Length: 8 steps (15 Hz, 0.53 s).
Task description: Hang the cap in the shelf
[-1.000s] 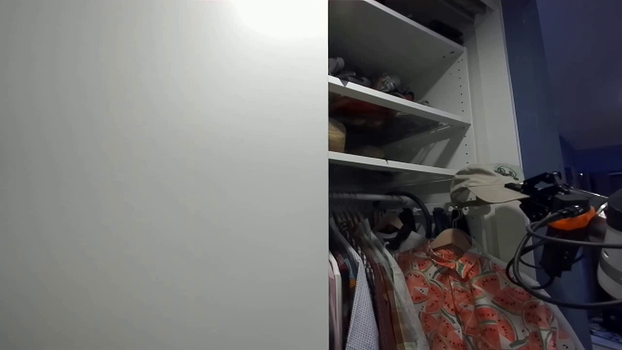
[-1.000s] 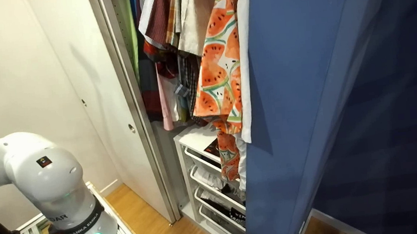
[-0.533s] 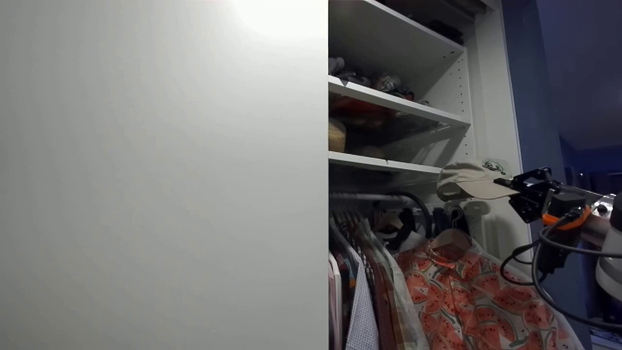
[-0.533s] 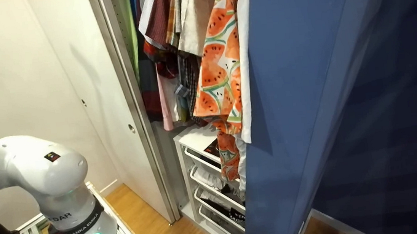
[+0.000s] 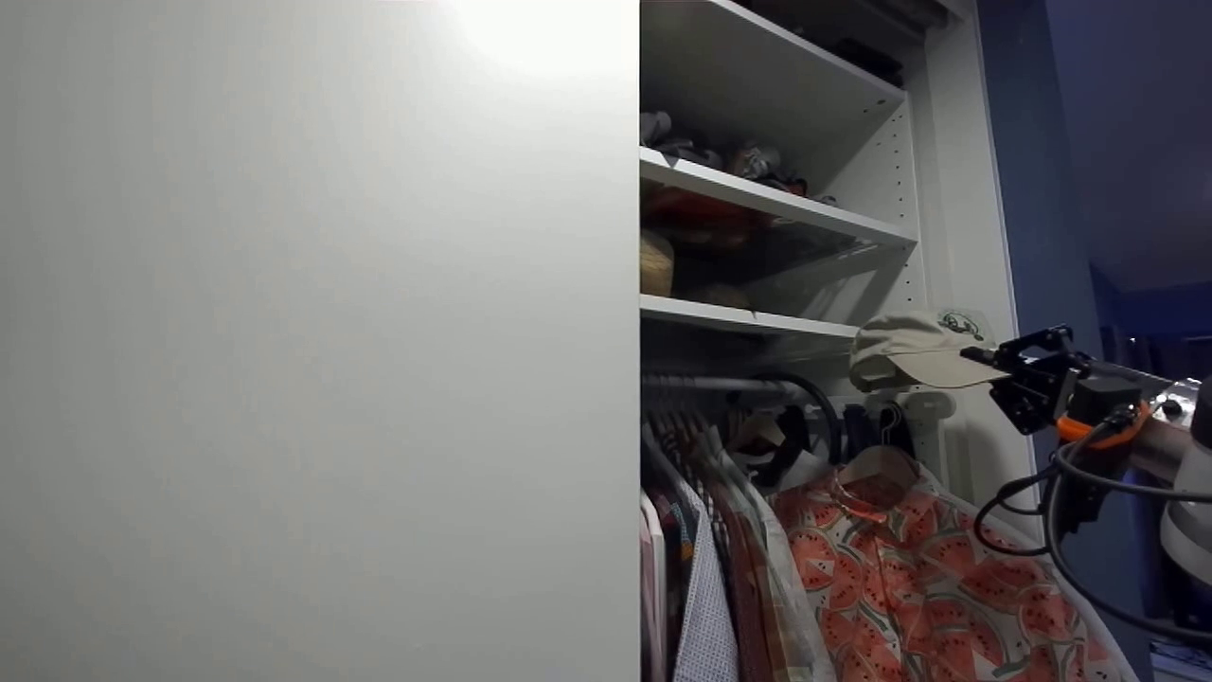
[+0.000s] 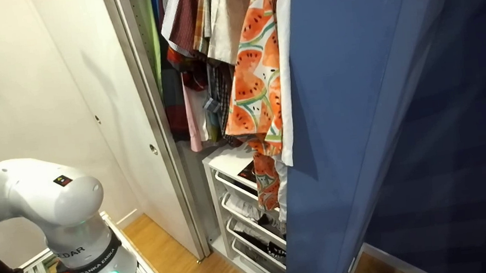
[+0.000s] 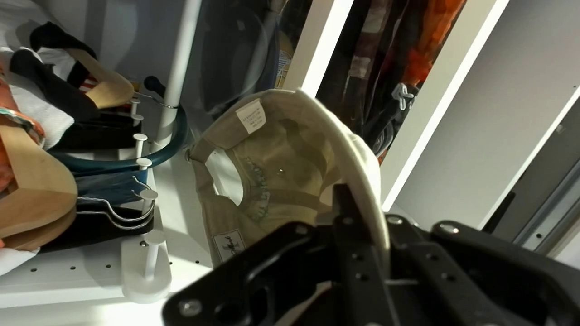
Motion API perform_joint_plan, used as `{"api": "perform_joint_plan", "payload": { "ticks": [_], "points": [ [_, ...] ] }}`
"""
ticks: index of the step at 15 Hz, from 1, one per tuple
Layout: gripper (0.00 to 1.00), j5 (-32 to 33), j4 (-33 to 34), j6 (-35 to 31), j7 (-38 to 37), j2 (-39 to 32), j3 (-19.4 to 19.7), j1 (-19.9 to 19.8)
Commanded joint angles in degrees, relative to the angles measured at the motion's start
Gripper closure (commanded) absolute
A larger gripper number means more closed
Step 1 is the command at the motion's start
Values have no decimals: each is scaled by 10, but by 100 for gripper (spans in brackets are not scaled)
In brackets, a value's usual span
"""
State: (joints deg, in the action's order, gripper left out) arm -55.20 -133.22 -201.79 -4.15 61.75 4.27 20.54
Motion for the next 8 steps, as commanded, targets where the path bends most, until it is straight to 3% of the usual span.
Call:
{"api": "perform_joint_plan", "payload": {
  "ticks": [1, 8],
  "points": [
    [99, 13, 19, -31, -9, -18, 7, 17],
    [99, 33, 40, -105, -14, -61, 20, 45]
  ]
}}
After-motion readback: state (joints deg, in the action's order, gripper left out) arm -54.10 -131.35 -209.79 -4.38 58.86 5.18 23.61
